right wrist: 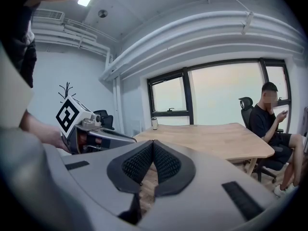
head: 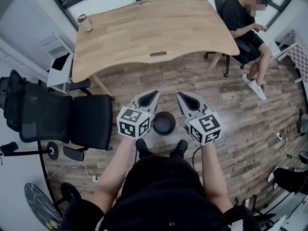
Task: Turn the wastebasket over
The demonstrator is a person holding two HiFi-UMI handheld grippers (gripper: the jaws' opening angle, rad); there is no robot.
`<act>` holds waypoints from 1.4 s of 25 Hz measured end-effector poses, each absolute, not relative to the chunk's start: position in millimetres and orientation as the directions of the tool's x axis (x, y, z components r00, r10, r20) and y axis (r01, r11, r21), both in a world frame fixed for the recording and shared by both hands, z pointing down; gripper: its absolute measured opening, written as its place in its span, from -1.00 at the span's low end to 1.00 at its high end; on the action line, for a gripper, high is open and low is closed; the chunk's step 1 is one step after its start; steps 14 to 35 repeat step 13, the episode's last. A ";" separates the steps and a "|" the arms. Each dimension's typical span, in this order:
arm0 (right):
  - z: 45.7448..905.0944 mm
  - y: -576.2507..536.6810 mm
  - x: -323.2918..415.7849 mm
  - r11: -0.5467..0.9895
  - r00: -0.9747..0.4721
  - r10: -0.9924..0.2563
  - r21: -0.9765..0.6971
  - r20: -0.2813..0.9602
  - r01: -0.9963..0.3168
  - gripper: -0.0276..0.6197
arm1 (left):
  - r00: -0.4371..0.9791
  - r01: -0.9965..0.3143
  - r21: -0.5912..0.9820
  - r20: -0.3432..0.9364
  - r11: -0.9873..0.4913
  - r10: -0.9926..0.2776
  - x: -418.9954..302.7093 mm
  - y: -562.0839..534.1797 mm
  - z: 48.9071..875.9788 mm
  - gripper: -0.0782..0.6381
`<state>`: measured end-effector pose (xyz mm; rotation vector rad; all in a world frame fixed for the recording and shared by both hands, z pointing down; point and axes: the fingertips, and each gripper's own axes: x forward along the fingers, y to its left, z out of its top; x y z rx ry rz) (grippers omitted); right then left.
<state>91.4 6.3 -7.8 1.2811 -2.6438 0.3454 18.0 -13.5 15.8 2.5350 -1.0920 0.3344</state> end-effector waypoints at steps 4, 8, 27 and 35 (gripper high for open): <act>-7.0 9.1 93.5 0.603 -0.614 -0.744 -0.131 0.263 -0.787 -0.82 | 0.673 -0.736 0.229 0.349 -0.637 -0.652 19.4 -11.5 14.5 -0.70; -4.3 9.6 96.6 0.601 -0.614 -0.743 -0.138 0.265 -0.787 -0.82 | 0.672 -0.737 0.230 0.350 -0.635 -0.653 20.8 -10.9 16.1 -0.70; -6.1 9.3 100.9 0.603 -0.615 -0.744 -0.137 0.260 -0.786 -0.82 | 0.671 -0.738 0.228 0.348 -0.635 -0.655 23.0 -12.4 14.3 -0.70; -6.1 9.3 100.9 0.603 -0.615 -0.744 -0.137 0.260 -0.786 -0.82 | 0.671 -0.738 0.228 0.348 -0.635 -0.655 23.0 -12.4 14.3 -0.70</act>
